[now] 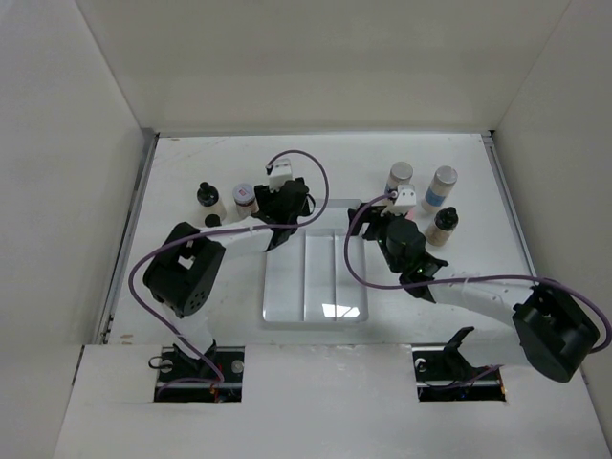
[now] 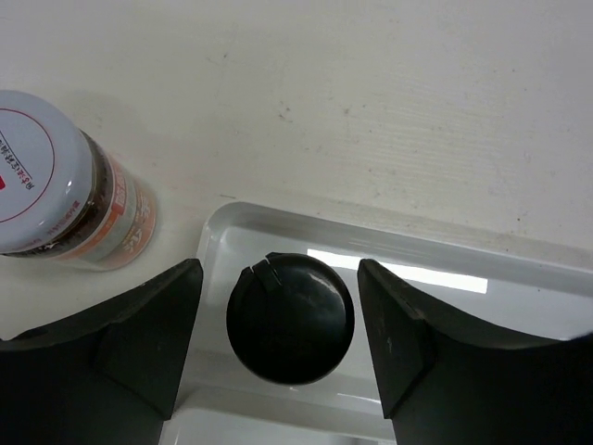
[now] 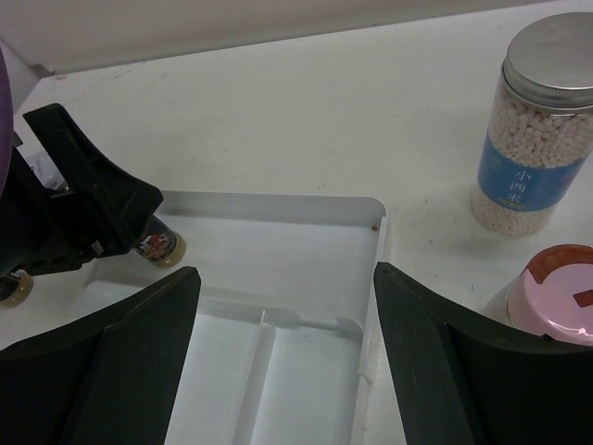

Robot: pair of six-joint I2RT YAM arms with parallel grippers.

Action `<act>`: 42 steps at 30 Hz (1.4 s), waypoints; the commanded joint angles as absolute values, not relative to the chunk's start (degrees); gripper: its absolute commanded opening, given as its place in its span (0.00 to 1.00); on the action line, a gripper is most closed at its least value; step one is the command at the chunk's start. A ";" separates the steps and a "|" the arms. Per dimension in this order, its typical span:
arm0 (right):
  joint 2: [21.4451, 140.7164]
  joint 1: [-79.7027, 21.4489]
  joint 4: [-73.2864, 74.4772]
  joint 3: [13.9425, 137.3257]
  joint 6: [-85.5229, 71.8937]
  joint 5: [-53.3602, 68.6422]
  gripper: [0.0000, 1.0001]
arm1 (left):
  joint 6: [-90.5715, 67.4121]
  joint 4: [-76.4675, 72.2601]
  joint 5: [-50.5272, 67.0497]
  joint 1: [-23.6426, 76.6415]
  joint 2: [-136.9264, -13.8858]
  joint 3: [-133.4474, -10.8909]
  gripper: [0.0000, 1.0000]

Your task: Organize the condiment bottles

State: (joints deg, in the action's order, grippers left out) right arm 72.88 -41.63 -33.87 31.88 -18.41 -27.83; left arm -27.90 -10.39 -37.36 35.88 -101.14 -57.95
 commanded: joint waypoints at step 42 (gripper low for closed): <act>76.47 -42.23 -35.68 34.28 -18.37 -26.81 0.89 | -35.51 -5.28 -36.65 13.31 -74.19 -38.94 0.30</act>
